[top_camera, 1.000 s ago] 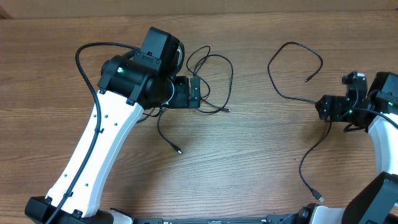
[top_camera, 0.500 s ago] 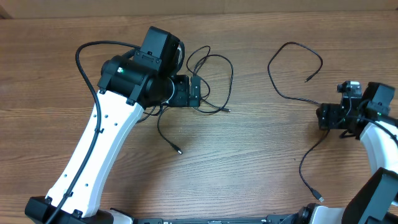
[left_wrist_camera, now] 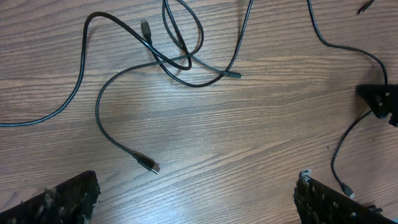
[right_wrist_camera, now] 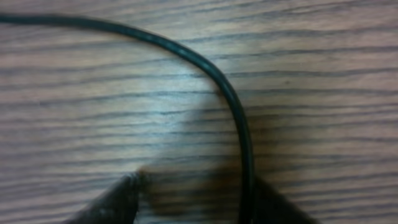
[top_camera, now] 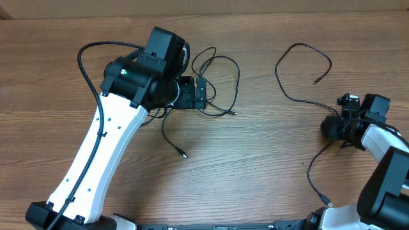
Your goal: Untangle cables
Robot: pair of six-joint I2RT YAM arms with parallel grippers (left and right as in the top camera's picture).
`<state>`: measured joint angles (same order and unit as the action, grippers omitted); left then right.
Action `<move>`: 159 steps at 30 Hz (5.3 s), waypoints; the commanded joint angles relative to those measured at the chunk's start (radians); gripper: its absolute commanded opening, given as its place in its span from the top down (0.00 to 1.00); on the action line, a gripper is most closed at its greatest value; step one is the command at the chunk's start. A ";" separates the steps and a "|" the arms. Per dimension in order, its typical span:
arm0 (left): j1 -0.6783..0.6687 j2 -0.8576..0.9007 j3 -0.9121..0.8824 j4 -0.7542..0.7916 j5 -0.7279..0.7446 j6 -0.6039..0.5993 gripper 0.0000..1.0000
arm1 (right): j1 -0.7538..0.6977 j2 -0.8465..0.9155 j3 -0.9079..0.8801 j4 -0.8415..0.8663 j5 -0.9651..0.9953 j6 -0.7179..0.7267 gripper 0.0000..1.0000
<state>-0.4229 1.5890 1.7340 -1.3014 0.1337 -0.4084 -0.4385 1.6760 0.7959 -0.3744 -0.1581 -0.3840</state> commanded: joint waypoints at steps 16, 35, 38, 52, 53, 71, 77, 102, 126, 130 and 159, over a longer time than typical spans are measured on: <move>0.003 -0.006 -0.005 0.026 -0.011 0.027 0.00 | 0.000 0.087 0.076 0.349 -0.687 0.438 0.96; 0.002 0.023 -0.005 0.010 0.150 0.028 0.01 | -0.217 0.080 0.116 1.334 -0.882 1.308 0.96; 0.002 0.027 -0.005 0.016 0.180 0.027 0.00 | -0.319 0.080 0.154 1.279 -0.888 1.295 0.96; -0.038 0.111 -0.005 0.042 0.314 0.027 0.01 | -0.809 0.080 0.498 0.997 -0.957 1.112 0.96; -0.042 0.121 -0.005 0.043 0.322 0.027 0.00 | -0.835 0.080 0.510 0.966 -0.933 1.094 0.96; -0.049 0.159 -0.005 0.106 0.400 0.104 0.07 | -0.854 0.080 0.522 1.045 -0.978 1.090 0.00; -0.049 0.142 -0.002 0.125 0.407 0.152 0.12 | -0.650 0.080 0.522 1.085 -1.122 1.093 0.00; 0.084 -0.258 -0.002 0.040 0.280 0.233 0.12 | 0.205 0.063 0.522 1.307 -1.365 1.232 0.00; 0.084 -0.282 -0.002 -0.062 0.365 0.248 0.12 | 0.602 -0.197 0.522 1.124 -0.741 1.128 0.00; 0.084 -0.282 -0.002 -0.055 0.364 0.254 0.12 | 0.606 -0.241 0.522 0.669 -0.414 0.869 0.00; 0.082 -0.282 -0.002 -0.064 0.300 0.251 0.18 | 0.752 -0.272 0.521 -0.234 0.398 0.664 0.00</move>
<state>-0.3450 1.3201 1.7336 -1.3689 0.4404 -0.1753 0.3092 1.4284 1.3033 -0.6056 0.4305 0.2874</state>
